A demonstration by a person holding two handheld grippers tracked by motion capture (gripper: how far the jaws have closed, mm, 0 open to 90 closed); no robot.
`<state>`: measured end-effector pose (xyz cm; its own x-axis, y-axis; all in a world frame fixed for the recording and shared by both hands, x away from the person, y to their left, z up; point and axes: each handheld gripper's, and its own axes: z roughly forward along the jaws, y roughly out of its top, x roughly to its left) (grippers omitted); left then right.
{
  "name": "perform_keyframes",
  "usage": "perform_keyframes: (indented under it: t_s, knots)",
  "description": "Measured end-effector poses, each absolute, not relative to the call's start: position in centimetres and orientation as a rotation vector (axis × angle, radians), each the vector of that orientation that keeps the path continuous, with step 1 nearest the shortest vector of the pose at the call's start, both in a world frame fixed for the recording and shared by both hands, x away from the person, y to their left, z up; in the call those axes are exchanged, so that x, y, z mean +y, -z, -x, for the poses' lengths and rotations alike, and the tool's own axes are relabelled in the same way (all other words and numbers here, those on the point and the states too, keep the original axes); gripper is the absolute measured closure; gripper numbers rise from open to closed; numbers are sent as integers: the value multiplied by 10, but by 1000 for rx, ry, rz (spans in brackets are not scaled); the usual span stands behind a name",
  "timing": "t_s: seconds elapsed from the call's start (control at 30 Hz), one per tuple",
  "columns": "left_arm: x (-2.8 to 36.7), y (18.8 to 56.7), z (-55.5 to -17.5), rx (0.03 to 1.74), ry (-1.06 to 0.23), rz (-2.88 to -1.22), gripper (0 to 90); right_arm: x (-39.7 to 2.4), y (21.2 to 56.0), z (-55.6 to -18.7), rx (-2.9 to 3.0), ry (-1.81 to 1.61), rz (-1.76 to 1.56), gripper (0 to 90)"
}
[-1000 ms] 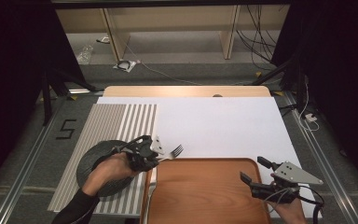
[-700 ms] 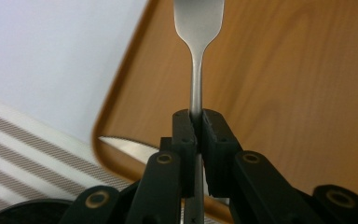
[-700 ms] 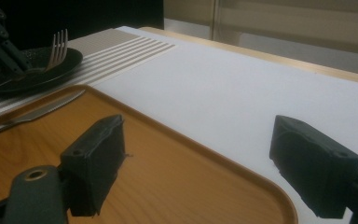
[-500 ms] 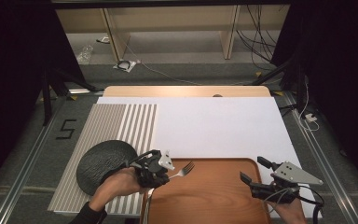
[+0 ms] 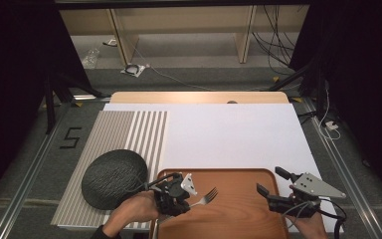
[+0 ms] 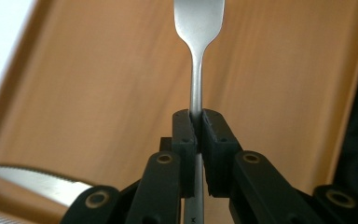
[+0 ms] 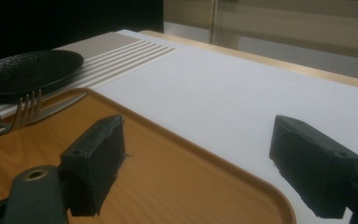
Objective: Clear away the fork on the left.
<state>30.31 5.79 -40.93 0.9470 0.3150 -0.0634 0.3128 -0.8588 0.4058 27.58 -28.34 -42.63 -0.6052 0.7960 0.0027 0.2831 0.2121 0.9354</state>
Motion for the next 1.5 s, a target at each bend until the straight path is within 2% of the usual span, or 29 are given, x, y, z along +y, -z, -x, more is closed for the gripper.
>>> perform_keyframes:
  t_s: [1.1,1.4,1.5]
  knots:
    - [37,448,-271,435,209,-2778,842,-281,427,-276,2003,-1400,-991,192]
    - [36,456,-270,448,203,-2809,837,-282,427,-276,2003,-1397,-990,192]
    - [36,456,-271,443,211,-2801,809,-282,427,-276,2004,-1395,-989,192]
